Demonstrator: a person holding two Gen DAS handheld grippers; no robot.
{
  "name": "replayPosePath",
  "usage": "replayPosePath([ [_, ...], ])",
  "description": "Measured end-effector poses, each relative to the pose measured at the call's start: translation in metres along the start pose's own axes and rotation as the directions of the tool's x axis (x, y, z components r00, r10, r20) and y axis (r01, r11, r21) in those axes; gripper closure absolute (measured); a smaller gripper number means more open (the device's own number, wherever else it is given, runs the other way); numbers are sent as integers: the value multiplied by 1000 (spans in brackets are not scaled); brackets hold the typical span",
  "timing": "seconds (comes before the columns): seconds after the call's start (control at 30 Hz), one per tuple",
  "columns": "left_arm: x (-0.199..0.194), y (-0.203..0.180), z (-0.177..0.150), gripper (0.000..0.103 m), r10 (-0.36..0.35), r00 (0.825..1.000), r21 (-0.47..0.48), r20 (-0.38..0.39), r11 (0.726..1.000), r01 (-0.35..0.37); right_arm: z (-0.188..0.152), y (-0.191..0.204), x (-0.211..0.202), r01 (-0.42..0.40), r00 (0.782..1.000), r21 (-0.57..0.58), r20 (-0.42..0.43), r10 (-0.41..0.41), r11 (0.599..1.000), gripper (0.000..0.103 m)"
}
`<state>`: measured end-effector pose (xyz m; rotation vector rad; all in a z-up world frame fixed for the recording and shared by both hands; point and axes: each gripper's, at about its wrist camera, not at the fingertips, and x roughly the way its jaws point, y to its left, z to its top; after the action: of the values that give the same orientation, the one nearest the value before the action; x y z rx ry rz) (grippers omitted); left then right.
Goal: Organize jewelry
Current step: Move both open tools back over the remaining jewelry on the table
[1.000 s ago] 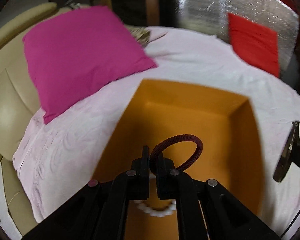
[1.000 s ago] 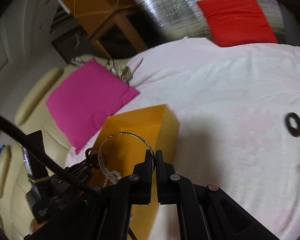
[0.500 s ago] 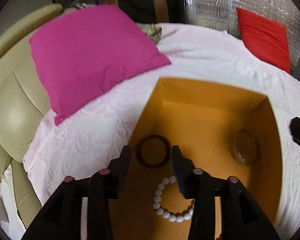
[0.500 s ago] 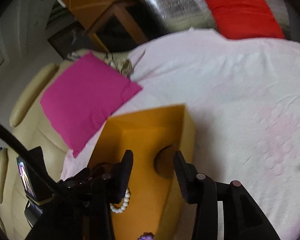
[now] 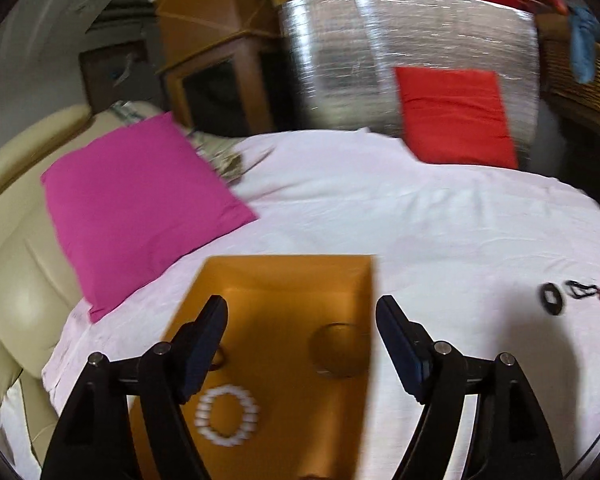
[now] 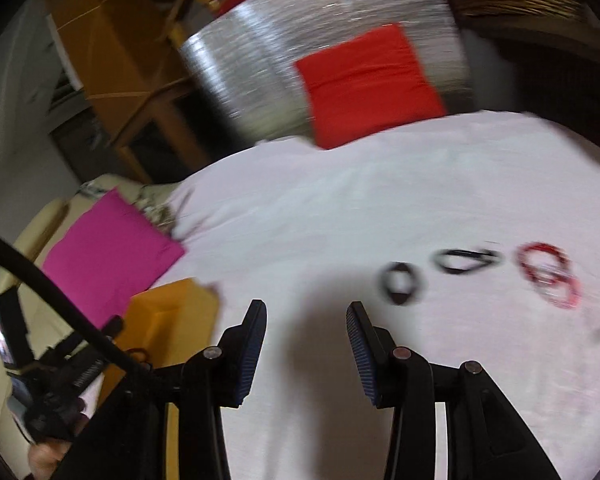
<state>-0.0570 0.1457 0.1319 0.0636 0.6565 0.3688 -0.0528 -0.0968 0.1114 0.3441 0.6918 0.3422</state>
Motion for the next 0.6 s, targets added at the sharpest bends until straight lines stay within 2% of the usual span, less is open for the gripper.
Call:
replayPosePath([
  [0.17, -10, -43, -1, 26, -34, 999, 67, 9, 997, 34, 1, -53, -19, 50, 999, 89, 15, -52, 995, 57],
  [0.33, -14, -79, 1, 26, -61, 998, 119, 12, 991, 59, 2, -74, -21, 79, 997, 92, 5, -79, 993, 57],
  [0.6, -15, -114, 3, 26, -97, 995, 152, 12, 984, 95, 11, -103, -32, 78, 997, 125, 11, -80, 989, 57],
])
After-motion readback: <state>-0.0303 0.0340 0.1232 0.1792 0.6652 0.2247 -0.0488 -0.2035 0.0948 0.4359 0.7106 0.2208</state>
